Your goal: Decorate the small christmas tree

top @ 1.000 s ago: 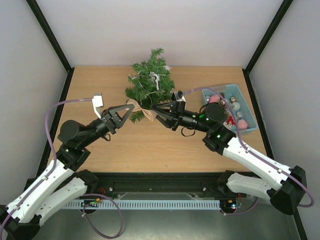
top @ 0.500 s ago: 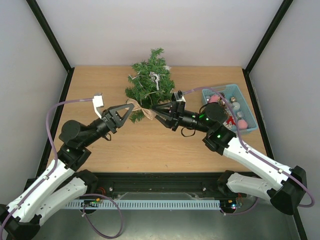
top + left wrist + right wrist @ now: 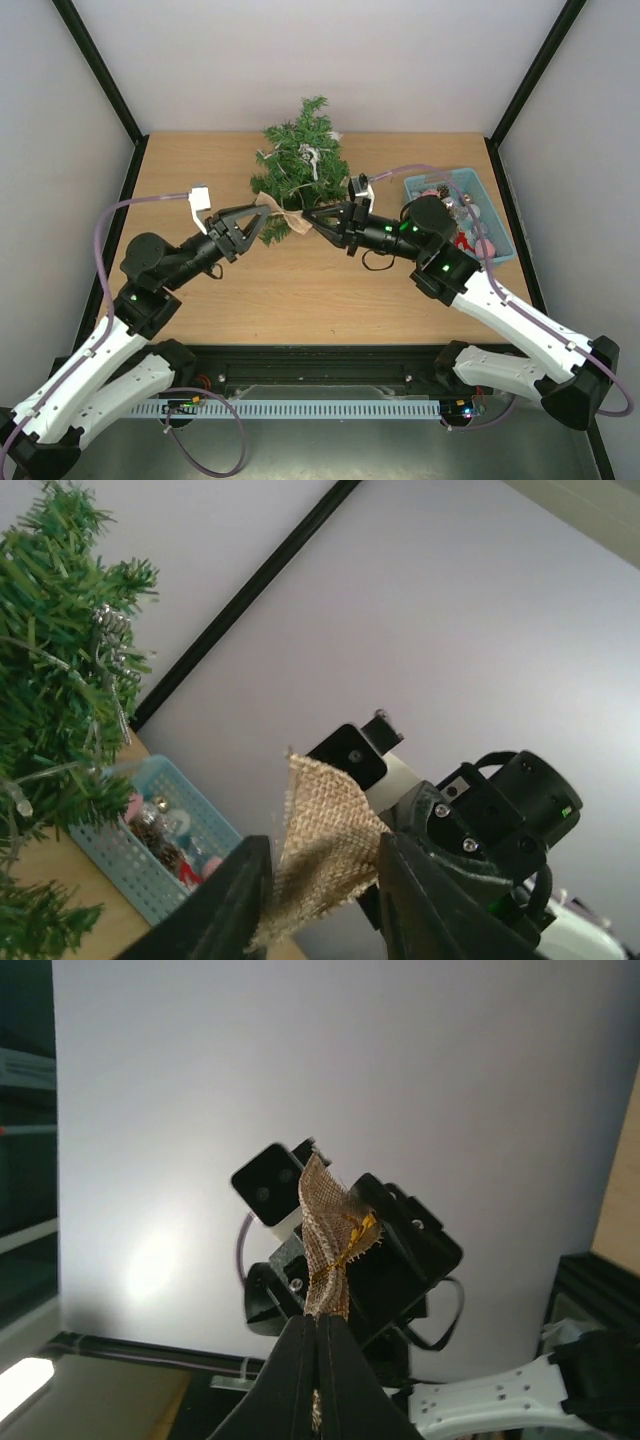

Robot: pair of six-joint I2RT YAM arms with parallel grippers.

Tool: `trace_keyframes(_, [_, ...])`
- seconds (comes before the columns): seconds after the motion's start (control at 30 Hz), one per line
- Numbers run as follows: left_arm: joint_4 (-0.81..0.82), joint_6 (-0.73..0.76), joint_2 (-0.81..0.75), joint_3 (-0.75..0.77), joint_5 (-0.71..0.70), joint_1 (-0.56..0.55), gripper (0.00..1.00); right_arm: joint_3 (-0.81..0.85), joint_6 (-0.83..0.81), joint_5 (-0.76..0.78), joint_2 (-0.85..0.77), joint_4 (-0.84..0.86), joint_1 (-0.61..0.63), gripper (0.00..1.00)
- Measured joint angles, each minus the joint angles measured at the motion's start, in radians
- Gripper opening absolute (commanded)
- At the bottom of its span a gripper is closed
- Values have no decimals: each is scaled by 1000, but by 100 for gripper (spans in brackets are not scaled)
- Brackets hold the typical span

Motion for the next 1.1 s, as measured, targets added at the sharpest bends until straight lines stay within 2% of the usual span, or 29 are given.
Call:
trace_keyframes(0.2, [-274,98,1,195,-98,0,56,198,-191,67,18,-264,-3,1])
trace_keyframes(0.4, [-578,153,-18,424,-284,4,56,504,-439,185,146,-541,-4,1])
trace_keyframes(0.6, [-795,152,-31,471,-392,5,56,678,-631,322,321,-723,31,1])
trace_keyframes(0.73, [-896,153,-52,474,-431,5,55,735,-734,479,407,-825,118,1])
trace_keyframes(0.9, [-962,161,-69,496,-446,5,54,735,-814,670,429,-893,205,1])
trace_keyframes(1.1, [-1012,184,-69,530,-454,5,54,716,-841,804,418,-892,220,1])
